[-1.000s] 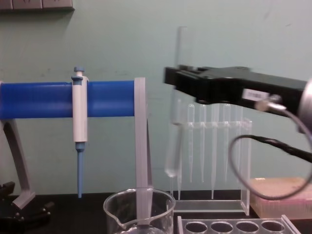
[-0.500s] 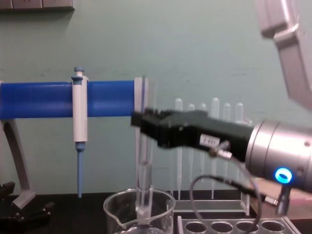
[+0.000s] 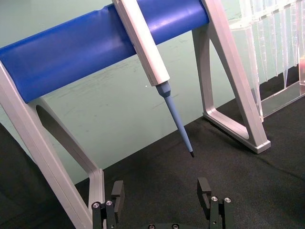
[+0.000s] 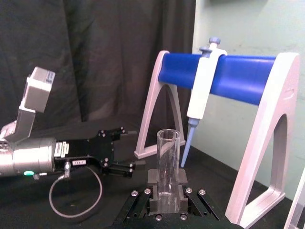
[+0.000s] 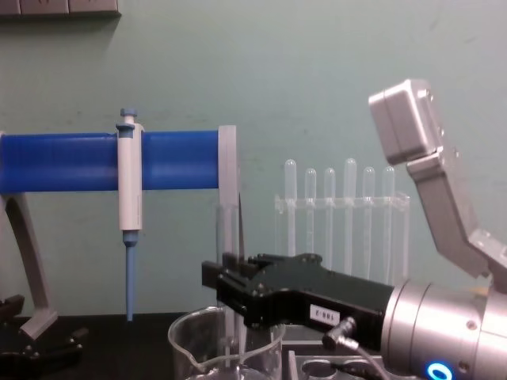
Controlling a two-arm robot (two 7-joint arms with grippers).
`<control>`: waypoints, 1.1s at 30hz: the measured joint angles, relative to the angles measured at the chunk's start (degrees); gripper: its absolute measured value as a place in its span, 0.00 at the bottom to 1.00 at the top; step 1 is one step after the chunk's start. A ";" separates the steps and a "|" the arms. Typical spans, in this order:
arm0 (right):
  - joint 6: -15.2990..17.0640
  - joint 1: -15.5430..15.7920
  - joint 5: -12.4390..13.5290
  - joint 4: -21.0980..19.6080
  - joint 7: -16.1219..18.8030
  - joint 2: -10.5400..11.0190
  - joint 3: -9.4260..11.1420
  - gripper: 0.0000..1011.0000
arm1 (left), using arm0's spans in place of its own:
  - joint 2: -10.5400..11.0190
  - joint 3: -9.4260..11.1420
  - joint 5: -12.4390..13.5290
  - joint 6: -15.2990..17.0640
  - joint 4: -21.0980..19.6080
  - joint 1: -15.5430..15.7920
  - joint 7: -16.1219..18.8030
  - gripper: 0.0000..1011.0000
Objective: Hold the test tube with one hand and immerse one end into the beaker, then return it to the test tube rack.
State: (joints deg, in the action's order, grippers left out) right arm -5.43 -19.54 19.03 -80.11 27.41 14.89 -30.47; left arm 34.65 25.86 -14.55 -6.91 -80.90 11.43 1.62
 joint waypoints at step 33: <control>-0.19 0.15 -0.40 0.67 0.04 -0.22 -0.03 0.22 | 0.00 0.00 0.00 0.00 0.00 0.00 0.00 0.99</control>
State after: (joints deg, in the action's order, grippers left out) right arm -5.62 -19.39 18.63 -79.43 27.44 14.68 -30.50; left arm 34.65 25.86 -14.55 -6.91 -80.90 11.43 1.62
